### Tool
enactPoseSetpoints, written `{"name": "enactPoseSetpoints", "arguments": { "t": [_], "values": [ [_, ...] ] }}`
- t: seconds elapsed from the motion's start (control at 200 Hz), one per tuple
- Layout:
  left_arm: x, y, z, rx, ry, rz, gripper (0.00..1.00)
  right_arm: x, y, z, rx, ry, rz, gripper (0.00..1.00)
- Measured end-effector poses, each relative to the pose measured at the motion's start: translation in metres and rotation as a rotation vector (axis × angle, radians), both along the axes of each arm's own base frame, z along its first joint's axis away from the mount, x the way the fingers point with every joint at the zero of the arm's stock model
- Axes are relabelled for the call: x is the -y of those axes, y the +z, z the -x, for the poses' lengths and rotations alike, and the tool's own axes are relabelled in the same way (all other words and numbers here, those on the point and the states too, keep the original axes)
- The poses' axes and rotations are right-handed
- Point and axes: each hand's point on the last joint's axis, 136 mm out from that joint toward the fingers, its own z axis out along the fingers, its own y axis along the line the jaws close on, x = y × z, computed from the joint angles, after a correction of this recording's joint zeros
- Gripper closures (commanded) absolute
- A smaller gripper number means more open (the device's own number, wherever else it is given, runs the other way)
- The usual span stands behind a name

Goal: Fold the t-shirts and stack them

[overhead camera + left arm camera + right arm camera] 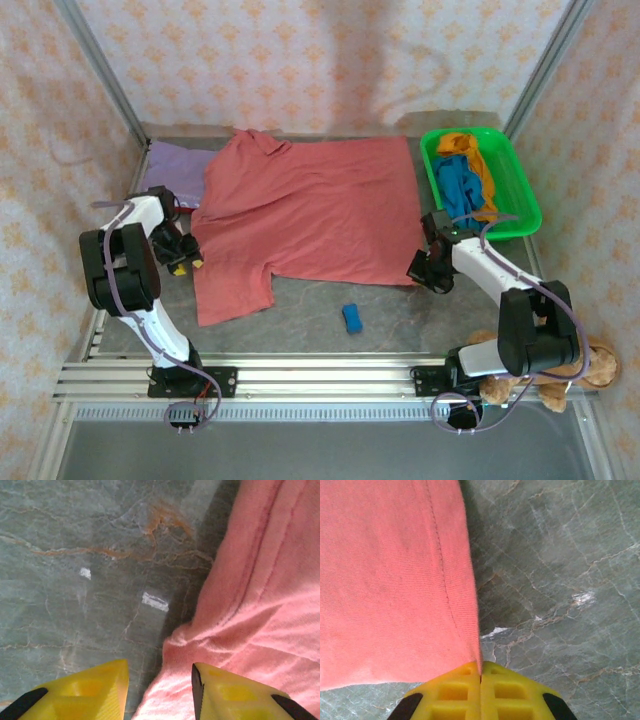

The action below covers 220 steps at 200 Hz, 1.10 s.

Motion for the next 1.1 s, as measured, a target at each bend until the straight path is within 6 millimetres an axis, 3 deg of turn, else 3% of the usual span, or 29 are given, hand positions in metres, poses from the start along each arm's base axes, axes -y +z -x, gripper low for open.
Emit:
{"name": "enactPoseSetpoints", "arguments": {
  "t": [0.35,0.661,0.916,1.101],
  "values": [
    [-0.008,-0.011,-0.016,0.018,-0.005,-0.020,0.71,0.000,0.007,-0.002,0.008,0.007,0.000,1.00],
    [-0.001,-0.012,-0.028,0.070,0.001,0.026,0.74,0.000,0.012,-0.003,0.018,0.011,-0.001,1.00],
    [0.001,-0.015,-0.030,0.083,0.012,0.034,0.91,0.000,0.016,-0.002,0.027,0.011,-0.003,1.00],
    [0.002,-0.014,-0.029,0.098,0.024,0.034,0.96,0.001,0.025,0.000,0.051,0.010,-0.004,1.00]
  ]
}}
